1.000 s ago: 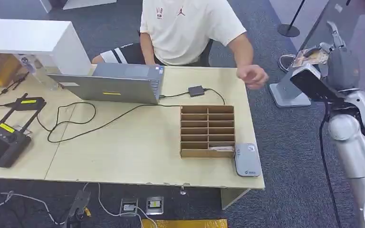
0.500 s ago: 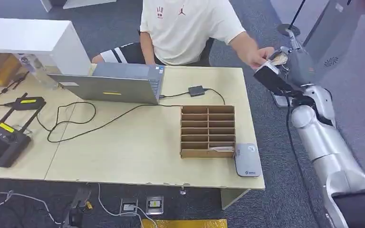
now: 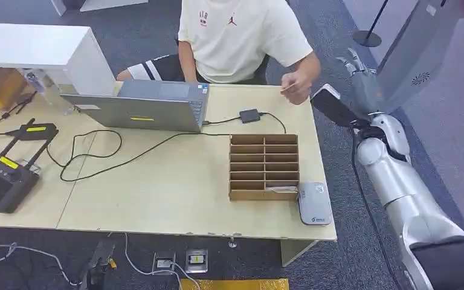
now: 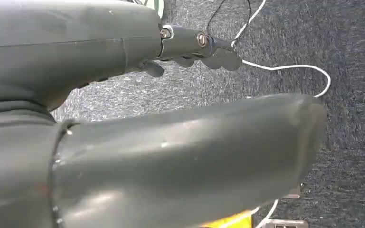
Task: Pass the card to the sensor for recognition and then transmit it.
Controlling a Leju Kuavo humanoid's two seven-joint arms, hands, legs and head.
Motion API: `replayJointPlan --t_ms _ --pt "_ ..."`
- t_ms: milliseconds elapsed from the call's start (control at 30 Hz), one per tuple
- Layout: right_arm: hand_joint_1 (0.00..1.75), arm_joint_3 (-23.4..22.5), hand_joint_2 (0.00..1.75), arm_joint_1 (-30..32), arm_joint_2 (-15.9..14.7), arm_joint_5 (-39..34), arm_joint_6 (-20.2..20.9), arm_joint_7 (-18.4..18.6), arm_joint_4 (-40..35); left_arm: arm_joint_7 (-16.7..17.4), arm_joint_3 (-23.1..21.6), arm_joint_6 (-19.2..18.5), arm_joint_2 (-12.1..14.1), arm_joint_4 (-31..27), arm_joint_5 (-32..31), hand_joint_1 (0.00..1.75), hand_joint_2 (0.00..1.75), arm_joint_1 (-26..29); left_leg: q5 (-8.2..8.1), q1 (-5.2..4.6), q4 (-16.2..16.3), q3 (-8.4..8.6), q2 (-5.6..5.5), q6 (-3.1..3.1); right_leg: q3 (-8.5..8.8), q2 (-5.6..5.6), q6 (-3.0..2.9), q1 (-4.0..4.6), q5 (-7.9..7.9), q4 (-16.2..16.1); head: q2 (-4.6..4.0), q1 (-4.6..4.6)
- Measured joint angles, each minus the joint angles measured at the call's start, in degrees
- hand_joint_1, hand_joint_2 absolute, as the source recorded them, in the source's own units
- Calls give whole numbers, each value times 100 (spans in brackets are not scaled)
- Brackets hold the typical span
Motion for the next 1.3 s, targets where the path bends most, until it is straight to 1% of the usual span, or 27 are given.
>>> replayJointPlan --t_ms 100,200,333,400,433,500,567,667,733,800,867,1067,1133,1167,1300 --pt "0 -35 175 -75 2 -529 262 26 -94 0 2 -7 2 0 -17 0 0 1 0 0 0 1 1 0 0 0 0 0 0 0 0 2" --pt "0 -160 175 -167 -4 -1185 628 74 -302 0 13 -15 2 0 -28 0 0 3 0 0 0 0 0 0 0 0 0 0 0 -1 0 2" --pt "0 -378 175 -277 -53 -2390 1520 267 -779 -33 107 -39 4 0 9 0 0 28 0 0 1 2 1 0 0 2 0 0 0 -1 0 2" --pt "0 -492 175 -260 -109 -3247 2121 503 -1144 -105 153 -61 18 0 22 0 0 70 0 0 1 4 1 0 -2 3 0 0 0 -2 0 0" --pt "0 -553 175 -207 -164 -3648 2364 679 -1411 -155 168 -72 24 0 26 0 0 91 0 0 1 4 1 0 -1 3 0 0 0 -2 0 0" --pt "0 -649 175 -35 -288 -4130 2618 972 -1994 -242 210 -74 39 0 41 0 0 135 0 0 1 4 0 0 -1 -1 0 0 -1 -3 0 0" --pt "0 -699 175 222 -417 -4347 2773 1335 -2602 -323 264 -77 63 2 39 0 0 172 -2 1 1 6 1 -1 -1 3 -1 1 -2 -4 0 2" --pt "0 -702 175 750 -621 -4316 2810 1667 -3470 -365 297 -83 96 0 29 0 0 190 -4 0 1 4 2 -2 -1 4 -2 0 -2 -4 0 4" --pt "0 -704 175 1072 -732 -4158 2859 1858 -3955 -365 317 -85 114 0 11 0 0 203 -5 0 1 7 3 -1 -1 7 -2 1 -2 -5 0 0" --pt "0 -700 175 1421 -857 -3797 2933 1987 -4375 -365 343 -85 114 0 -15 0 0 209 -5 1 0 7 3 -1 1 6 -2 1 -2 -5 0 0" --pt "0 -686 175 1765 -940 -3390 2939 1996 -4662 -365 356 -83 114 0 -50 0 0 221 -5 0 0 5 2 -1 1 5 -2 0 -2 -5 0 0" --pt "0 -560 175 2554 -1102 -2085 2673 2236 -5197 -352 398 -72 111 0 -162 0 0 252 -5 1 -1 5 2 -1 2 4 -2 1 -2 -5 0 5" --pt "0 -492 175 2776 -1143 -1833 2644 2280 -5320 -348 398 -59 111 0 -168 0 0 263 -5 1 -1 4 2 -2 0 5 -2 1 -2 -4 0 2" --pt "0 -457 175 2889 -1176 -1723 2592 2264 -5362 -354 402 -30 105 0 -166 0 0 274 -6 1 -1 5 3 -2 0 7 -3 1 -3 -5 0 -2" --pt "0 -310 175 3218 -1233 -1361 2299 1998 -5390 -433 422 9 76 0 -160 0 0 355 -7 1 -1 4 3 -2 0 6 -4 1 -4 -5 0 0"
